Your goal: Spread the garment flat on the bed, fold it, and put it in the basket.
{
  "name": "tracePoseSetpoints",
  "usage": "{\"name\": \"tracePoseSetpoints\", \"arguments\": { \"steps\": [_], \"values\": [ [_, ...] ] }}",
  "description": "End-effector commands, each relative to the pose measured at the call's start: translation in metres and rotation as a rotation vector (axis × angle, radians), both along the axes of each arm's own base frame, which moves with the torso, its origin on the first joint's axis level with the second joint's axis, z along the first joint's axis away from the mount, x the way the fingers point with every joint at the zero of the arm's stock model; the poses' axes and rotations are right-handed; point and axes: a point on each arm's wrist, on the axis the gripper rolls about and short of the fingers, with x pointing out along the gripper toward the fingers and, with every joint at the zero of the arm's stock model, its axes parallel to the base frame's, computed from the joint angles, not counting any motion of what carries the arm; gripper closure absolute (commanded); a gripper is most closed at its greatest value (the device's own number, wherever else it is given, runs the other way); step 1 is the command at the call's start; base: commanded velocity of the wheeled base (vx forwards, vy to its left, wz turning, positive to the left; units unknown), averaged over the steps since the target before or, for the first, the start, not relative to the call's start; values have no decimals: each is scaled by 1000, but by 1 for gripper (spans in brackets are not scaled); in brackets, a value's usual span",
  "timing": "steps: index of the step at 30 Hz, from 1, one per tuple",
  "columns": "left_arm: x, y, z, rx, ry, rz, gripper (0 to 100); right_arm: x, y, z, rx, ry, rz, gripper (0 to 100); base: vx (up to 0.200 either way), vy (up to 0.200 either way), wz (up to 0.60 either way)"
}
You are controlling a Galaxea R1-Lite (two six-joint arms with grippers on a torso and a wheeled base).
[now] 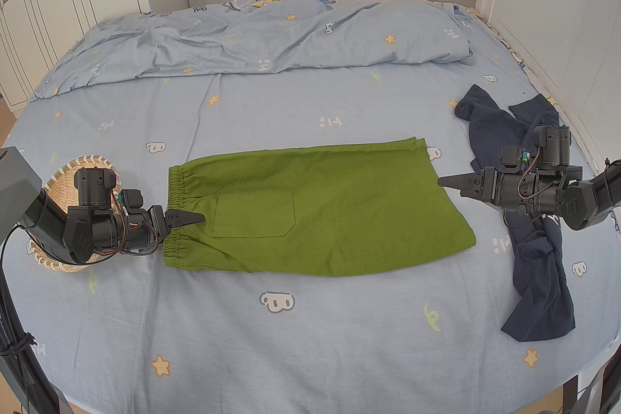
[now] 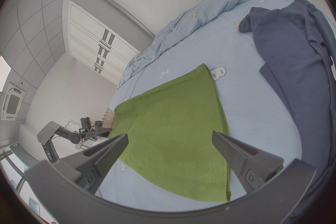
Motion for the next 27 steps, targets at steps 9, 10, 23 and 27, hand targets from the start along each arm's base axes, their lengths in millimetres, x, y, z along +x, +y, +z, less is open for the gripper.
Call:
{"name": "tracePoseSetpoints", "arguments": {
  "steps": [9,10,23,27],
  "values": [
    [17,-14,-3,-55,23,-17,0,18,-4,9,12,-41,-13,0,0,0,0],
    [17,-14,-2,-61,25,-15,0,23,-4,6,12,-34,-15,0,0,0,0],
    [15,-8,5,-118,36,-22,100,72,-25,-29,-75,197,-47,0,0,0,0],
    [14,-7,8,-119,29,-18,100,75,-22,-39,-78,229,-39,0,0,0,0]
  ]
}}
